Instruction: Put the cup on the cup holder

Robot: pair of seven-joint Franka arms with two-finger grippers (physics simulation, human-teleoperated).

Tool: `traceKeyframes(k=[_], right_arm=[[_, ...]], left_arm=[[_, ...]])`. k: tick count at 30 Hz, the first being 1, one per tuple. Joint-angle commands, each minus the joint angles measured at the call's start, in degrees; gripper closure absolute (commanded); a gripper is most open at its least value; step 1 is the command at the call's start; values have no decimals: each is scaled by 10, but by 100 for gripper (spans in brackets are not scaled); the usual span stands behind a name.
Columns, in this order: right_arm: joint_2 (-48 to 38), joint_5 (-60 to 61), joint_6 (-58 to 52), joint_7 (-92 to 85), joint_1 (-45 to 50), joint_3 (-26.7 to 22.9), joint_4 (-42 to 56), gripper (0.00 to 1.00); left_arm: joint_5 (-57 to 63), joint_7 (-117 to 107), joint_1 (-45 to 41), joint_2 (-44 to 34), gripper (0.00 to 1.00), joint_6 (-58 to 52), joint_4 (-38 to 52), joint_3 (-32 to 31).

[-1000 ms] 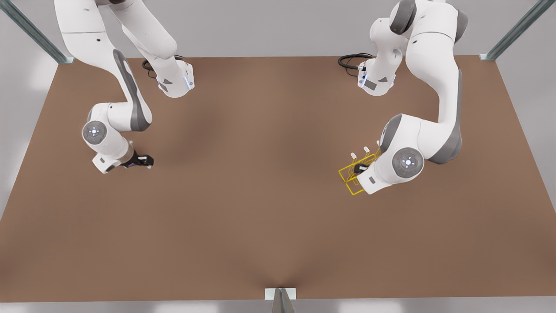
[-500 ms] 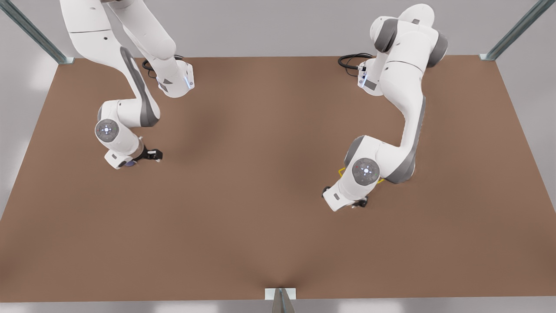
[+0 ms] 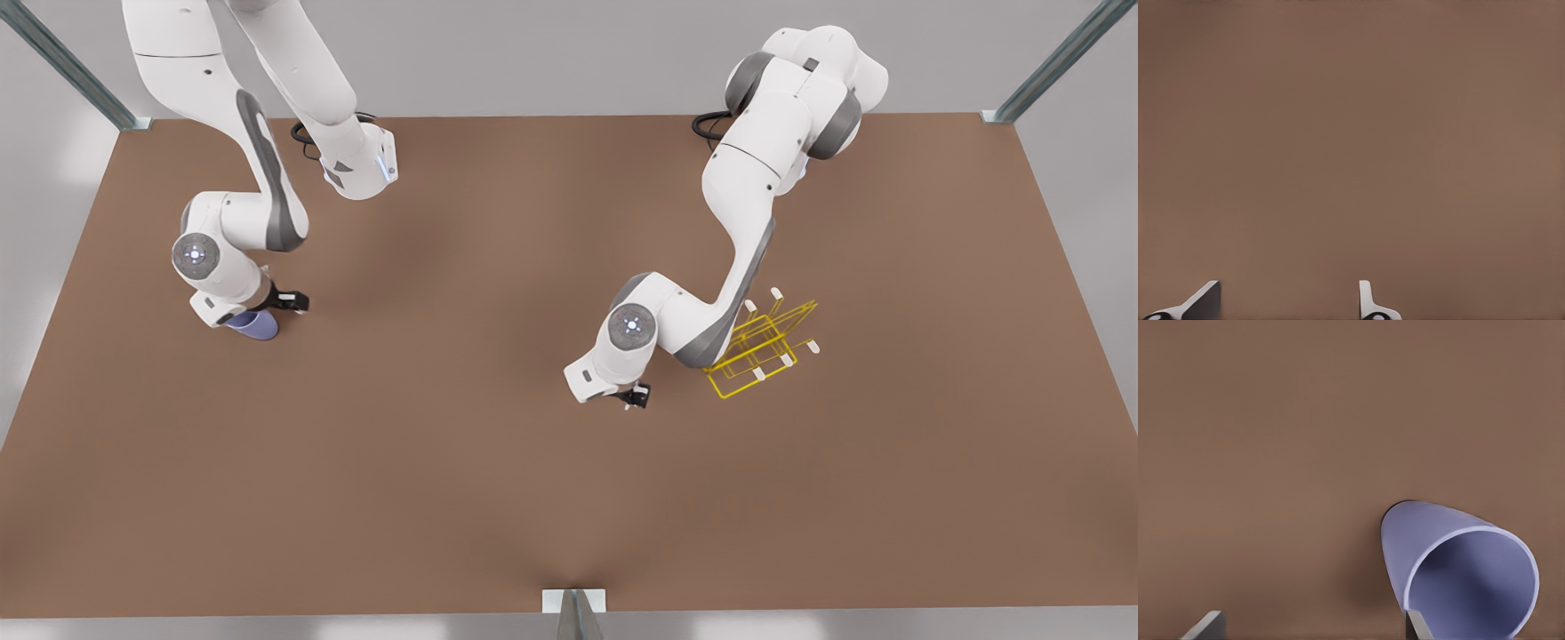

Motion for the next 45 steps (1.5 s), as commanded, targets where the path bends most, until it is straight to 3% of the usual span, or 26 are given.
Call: traceKeyframes(k=[1, 9, 12, 16, 26, 29, 30, 32, 33, 34, 35, 36, 37, 38, 39, 41, 45], right_arm=[[0, -4, 4, -31, 3, 2, 0, 0], [-5, -12, 10, -37, -1, 2, 1, 0], [-5, -16, 43, -38, -1, 3, 1, 0], [-3, -25, 64, -38, -2, 2, 1, 0], [8, -51, 79, -60, -40, 3, -12, 0], [9, -53, 79, -60, -42, 3, -17, 0], [9, -53, 79, -60, -42, 3, -17, 0], [13, -59, 79, -61, -52, 3, -17, 0], [13, -59, 79, -60, -53, 3, -17, 0], [14, -58, 79, -60, -53, 3, -21, 0], [16, -59, 79, -59, -52, 3, -21, 0], [18, -58, 79, -58, -52, 3, -21, 0], [22, -59, 79, -58, -52, 3, -21, 0], [25, -58, 79, -57, -52, 3, -21, 0], [27, -58, 87, -57, -52, 3, -21, 0], [38, -58, 97, -57, -52, 3, -22, 0], [39, -66, 115, -58, -53, 2, -36, 0]], left_arm=[[3, -50, 1, 0, 0, 16, -1, 1], [0, -61, 2, -4, 0, 15, 3, 3], [-5, -138, 2, -9, 0, 20, 3, 2], [-40, -442, 0, -8, 0, 46, 14, -2], [-93, -472, 15, -6, 0, 61, 15, 0], [-163, -701, 25, -1, 0, 152, 16, 3], [-161, -700, 26, -2, 0, 152, 15, 3], [-35, -356, 24, -8, 0, 139, 5, 1], [-30, -292, 26, -9, 0, 133, 5, 1], [-61, -336, 26, -8, 0, 133, 5, -1], [-181, -565, 25, -2, 0, 140, 12, 1], [-182, -619, 26, -1, 0, 149, 12, 2], [-51, -370, 21, -8, 0, 143, 2, 1], [-48, -273, 31, -11, 0, 142, -6, -5], [-169, -437, 31, -6, 0, 143, -1, -2], [-34, -347, 30, -10, 0, 147, -1, -6], [-38, -348, 34, -11, 0, 149, -1, -7]])
